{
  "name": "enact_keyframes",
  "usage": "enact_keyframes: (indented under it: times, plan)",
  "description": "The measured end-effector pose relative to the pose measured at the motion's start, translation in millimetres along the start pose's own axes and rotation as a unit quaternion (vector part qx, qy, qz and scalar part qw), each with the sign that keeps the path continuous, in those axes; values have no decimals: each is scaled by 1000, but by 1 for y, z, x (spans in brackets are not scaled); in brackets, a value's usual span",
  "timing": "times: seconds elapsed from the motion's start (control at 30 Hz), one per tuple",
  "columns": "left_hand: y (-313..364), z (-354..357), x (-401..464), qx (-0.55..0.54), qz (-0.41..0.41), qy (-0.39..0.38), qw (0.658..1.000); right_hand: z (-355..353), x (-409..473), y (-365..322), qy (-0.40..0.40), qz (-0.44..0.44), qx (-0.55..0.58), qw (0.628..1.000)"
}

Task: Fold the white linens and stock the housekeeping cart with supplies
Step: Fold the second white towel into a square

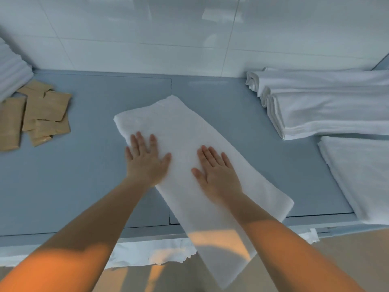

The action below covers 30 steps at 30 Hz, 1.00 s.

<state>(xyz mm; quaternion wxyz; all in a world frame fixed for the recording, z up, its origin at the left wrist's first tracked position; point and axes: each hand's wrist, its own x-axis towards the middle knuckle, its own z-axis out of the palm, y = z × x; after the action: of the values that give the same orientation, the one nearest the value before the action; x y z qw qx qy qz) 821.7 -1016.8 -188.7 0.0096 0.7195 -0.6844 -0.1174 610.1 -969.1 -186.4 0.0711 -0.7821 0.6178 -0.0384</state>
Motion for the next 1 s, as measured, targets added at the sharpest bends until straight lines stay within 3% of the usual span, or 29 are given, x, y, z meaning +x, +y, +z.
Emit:
enact_keyframes:
  times: [0.1, 0.17, 0.27, 0.33, 0.43, 0.53, 0.63, 0.77, 0.9, 0.93, 1.0]
  plan:
    - [-5, -6, 20, -76, -77, 15, 994, 3, -13, -21, -2, 44, -2, 999]
    - [-1, -11, 32, -37, -77, 45, 995, -1, -17, -34, 17, 72, -7, 997]
    - [2, -20, 48, 7, -44, 145, 988, -13, -7, -46, 155, 64, -38, 985]
    - [3, -18, 52, 7, -21, 162, 986, -20, 9, -43, 204, 65, -17, 977]
    - [2, -6, 58, -56, 9, 147, 987, -20, 49, -38, 171, 26, 65, 983]
    - [-5, -4, 67, -66, 35, 77, 994, -15, 95, -47, 86, -72, 131, 985]
    - [-9, -4, 73, -13, 42, 53, 998, -10, 137, -59, 21, -129, 120, 984]
    - [0, -15, 84, 44, 52, 112, 991, -7, 165, -51, -32, -106, 28, 993]
    - [8, -18, 88, 47, 46, 181, 981, -4, 165, -30, -15, 41, -50, 998]
    - [9, -14, 86, 28, 53, 190, 980, -5, 166, -29, 12, 49, -69, 996]
    - [9, -10, 87, -12, 89, 173, 981, -8, 169, -36, 66, -36, -51, 996]
